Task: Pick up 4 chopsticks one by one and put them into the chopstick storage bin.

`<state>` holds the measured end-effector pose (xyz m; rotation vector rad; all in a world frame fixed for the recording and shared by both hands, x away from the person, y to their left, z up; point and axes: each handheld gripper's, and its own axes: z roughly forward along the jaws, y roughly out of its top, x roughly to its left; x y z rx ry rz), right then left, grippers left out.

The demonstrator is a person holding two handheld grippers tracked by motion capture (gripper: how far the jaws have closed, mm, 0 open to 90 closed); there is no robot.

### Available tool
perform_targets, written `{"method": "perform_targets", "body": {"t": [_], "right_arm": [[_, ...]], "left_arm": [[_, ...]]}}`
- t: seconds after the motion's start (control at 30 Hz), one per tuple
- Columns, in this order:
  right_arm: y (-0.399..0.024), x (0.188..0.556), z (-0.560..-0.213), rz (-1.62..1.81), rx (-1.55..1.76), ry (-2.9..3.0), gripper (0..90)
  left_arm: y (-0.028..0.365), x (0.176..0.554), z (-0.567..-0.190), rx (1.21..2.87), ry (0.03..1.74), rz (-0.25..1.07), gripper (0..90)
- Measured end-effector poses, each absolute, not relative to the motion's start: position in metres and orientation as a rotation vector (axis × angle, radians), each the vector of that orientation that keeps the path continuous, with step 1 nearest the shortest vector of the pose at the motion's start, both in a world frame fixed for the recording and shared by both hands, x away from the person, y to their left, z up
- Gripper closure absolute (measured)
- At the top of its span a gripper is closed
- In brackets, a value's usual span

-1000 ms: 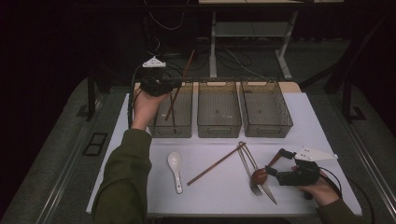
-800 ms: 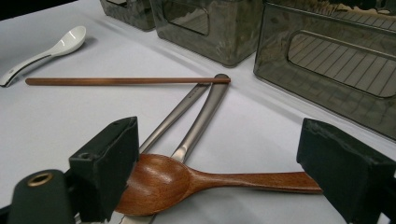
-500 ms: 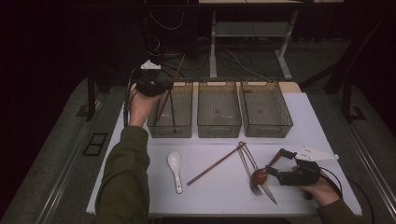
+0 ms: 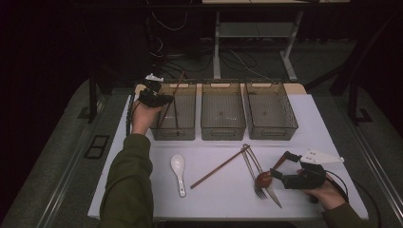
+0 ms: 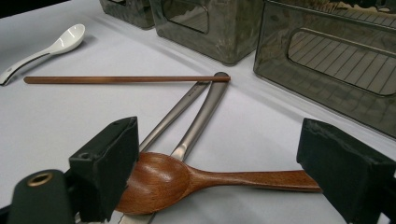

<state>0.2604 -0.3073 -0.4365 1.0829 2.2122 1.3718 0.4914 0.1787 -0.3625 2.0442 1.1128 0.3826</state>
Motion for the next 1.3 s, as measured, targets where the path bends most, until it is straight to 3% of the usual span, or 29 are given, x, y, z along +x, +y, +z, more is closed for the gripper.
{"method": "perform_targets", "body": {"t": [0.4, 0.6, 0.8, 1.3], "right_arm": [[-0.307, 0.260, -0.437, 1.369, 1.081, 2.219, 13.0], [-0.308, 0.260, -0.437, 1.375, 1.082, 2.212, 13.0], [-0.307, 0.260, -0.437, 1.371, 1.079, 2.219, 13.0], [-0.305, 0.259, -0.437, 1.356, 1.075, 2.217, 13.0]], "left_arm": [[0.173, 0.502, -0.382, 2.051, 1.194, 0.385, 82.8], [0.172, 0.504, -0.381, 2.023, 1.204, 0.434, 60.8], [0.170, 0.502, -0.379, 2.017, 1.172, 0.424, 49.0], [0.155, 0.479, -0.359, 2.015, 1.012, 0.386, 33.9]]}}
